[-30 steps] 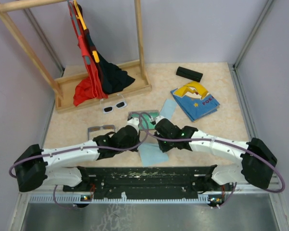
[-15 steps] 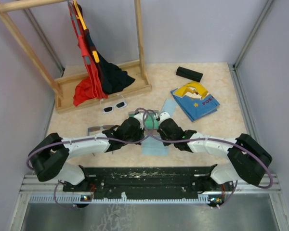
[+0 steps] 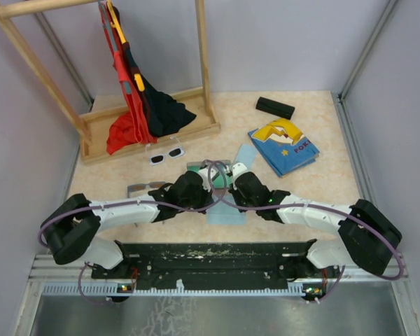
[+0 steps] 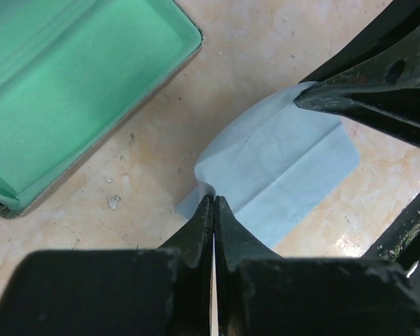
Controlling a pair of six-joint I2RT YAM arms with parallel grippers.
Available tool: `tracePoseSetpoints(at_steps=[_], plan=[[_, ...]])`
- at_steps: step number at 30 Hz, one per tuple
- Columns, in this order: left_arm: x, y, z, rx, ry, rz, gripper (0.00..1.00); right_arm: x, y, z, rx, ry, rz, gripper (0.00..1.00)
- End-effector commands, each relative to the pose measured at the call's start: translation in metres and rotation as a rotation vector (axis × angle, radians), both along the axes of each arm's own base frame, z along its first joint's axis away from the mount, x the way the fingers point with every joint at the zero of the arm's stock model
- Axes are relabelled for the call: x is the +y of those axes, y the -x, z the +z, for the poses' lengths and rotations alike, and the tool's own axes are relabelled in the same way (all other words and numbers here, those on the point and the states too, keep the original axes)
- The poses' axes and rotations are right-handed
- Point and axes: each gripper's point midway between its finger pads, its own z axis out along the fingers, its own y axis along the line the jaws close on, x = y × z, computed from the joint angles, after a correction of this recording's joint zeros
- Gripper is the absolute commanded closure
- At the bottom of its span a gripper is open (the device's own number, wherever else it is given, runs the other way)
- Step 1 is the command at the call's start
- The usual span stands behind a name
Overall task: Organize the sunglasses
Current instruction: Fold the glasses cleaning cloth at the center of the board.
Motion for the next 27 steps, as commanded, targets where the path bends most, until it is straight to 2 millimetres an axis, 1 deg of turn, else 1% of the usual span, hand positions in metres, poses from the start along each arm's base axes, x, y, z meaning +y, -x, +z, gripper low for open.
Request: tracePoseSetpoints(at_steps=[1, 6, 10, 15, 20, 24, 27], plan=[[-0.003, 0.006, 0.005, -0.007, 0.035, -0.048, 0.99, 0.004, 0.004, 0.010, 0.018, -0.043, 0.013, 0.99], [-0.001, 0.011, 0.001, 0.009, 0.027, -0.059, 0.99, 0.003, 0.010, 0.008, 0.062, -0.025, 0.005, 0.96], [0.001, 0.014, 0.000, 0.011, 0.034, -0.066, 0.99, -0.004, 0.013, 0.007, 0.081, -0.006, -0.022, 0.94], [-0.001, 0.017, 0.000, 0.017, 0.035, -0.082, 0.99, -0.002, 0.020, 0.007, 0.099, -0.028, 0.000, 0.92], [0.000, 0.008, 0.007, -0.017, 0.039, -0.051, 0.99, 0.004, 0.022, 0.009, 0.092, -0.060, 0.031, 0.91], [-0.002, -0.002, 0.019, -0.062, 0.036, -0.037, 0.99, 0.002, 0.015, 0.012, 0.060, -0.058, 0.007, 0.90], [-0.005, -0.009, 0.025, -0.088, 0.027, -0.031, 0.99, 0.002, 0.012, 0.014, 0.042, -0.064, 0.003, 0.87]])
